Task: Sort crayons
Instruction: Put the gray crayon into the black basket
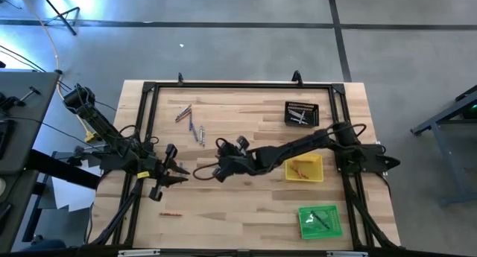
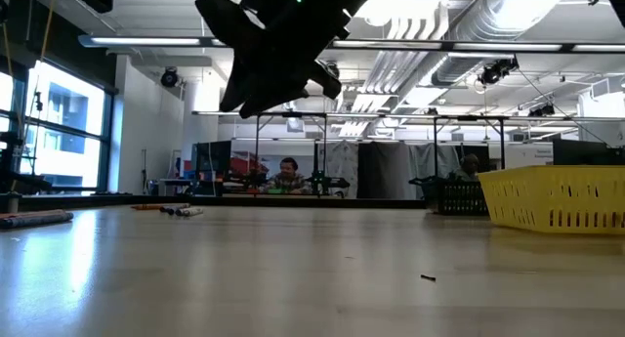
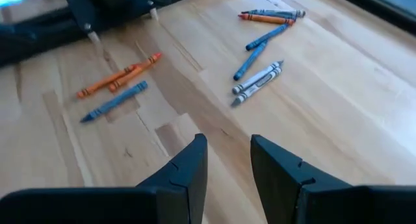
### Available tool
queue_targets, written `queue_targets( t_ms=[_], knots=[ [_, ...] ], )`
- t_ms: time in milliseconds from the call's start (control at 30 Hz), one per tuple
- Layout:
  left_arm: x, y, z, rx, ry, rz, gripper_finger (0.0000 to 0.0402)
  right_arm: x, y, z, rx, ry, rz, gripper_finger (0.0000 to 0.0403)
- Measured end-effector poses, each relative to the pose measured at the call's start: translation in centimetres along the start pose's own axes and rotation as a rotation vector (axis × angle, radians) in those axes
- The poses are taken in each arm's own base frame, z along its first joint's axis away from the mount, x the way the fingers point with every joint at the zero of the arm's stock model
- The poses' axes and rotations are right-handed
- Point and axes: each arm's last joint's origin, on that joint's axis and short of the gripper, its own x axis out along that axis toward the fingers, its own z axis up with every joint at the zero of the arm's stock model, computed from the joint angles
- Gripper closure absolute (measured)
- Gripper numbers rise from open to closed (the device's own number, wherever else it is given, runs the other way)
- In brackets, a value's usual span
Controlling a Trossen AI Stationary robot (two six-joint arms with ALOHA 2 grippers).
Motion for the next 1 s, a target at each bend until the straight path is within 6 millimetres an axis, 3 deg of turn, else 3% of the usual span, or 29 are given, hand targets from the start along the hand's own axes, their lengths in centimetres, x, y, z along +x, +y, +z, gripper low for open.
queue_targets(
  t_ms=[267,467,700,1000],
  knots=[
    [0.1,0.6,-1.4,0.091,0.102,0.236,0.0328,1.2,-1.5,1.1,-0.077,-0.012,-0.019,0.0291],
    [-0.2,1.3,-1.0,0.258,0.122,0.5,0.0328,2.1,-2.9,1.5,-0.05,-0.007,-0.028,0.0291],
    [-0.9,2.0,-0.1,0.292,0.133,0.722,0.0328,3.3,-4.2,0.8,-0.015,-0.036,-0.035,0.0291],
    [-0.9,2.1,1.0,0.265,0.121,0.788,0.0328,4.9,-5.9,-0.8,0.124,-0.16,-0.007,0.0291]
  ],
)
